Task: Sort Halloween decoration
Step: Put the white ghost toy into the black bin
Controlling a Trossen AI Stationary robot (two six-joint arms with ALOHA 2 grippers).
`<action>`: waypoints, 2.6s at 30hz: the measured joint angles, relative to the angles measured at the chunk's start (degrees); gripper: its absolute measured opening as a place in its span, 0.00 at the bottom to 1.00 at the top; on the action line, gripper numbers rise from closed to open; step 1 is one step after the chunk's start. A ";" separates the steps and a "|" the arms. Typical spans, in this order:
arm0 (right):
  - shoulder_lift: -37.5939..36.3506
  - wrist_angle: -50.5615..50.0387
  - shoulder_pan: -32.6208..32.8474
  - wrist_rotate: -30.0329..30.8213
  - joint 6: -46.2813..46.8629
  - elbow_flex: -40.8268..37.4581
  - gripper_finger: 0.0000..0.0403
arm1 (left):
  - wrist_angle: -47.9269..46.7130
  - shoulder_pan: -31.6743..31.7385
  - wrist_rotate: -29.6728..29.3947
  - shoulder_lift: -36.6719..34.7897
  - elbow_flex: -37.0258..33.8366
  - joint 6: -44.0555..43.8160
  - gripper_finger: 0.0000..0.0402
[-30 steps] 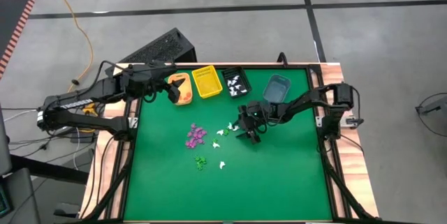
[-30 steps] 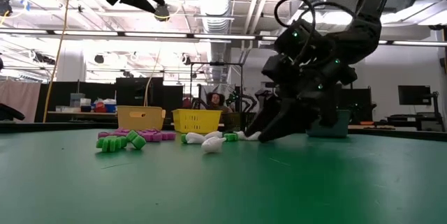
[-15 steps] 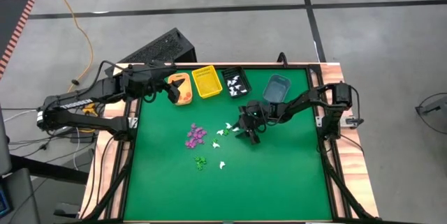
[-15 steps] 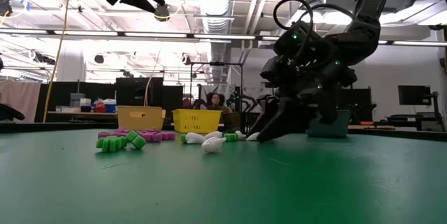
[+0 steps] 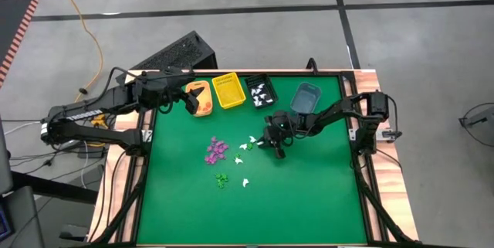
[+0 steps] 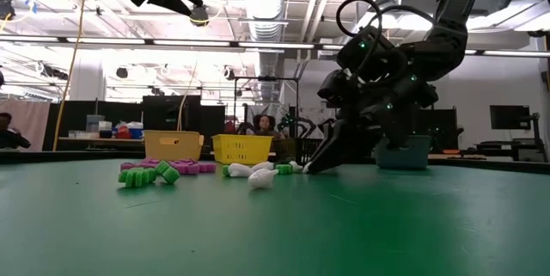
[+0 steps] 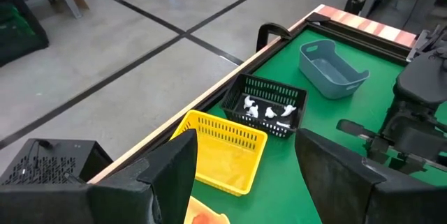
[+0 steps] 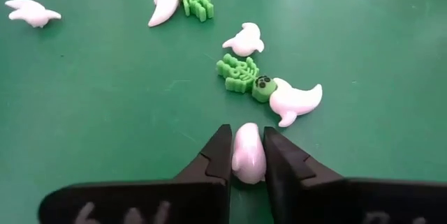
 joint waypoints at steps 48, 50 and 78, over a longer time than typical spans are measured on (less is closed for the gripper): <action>-5.33 2.92 -18.34 19.21 20.30 9.70 0.13 | 2.60 -0.04 -0.76 -0.01 -0.01 2.60 0.58; -4.96 1.87 -18.49 19.21 20.32 9.76 0.13 | 2.65 -0.04 0.07 -0.02 0.00 2.91 0.58; -9.36 -1.75 -15.03 2.47 22.19 9.79 0.45 | 2.78 -1.51 6.17 -0.35 -0.01 5.44 0.58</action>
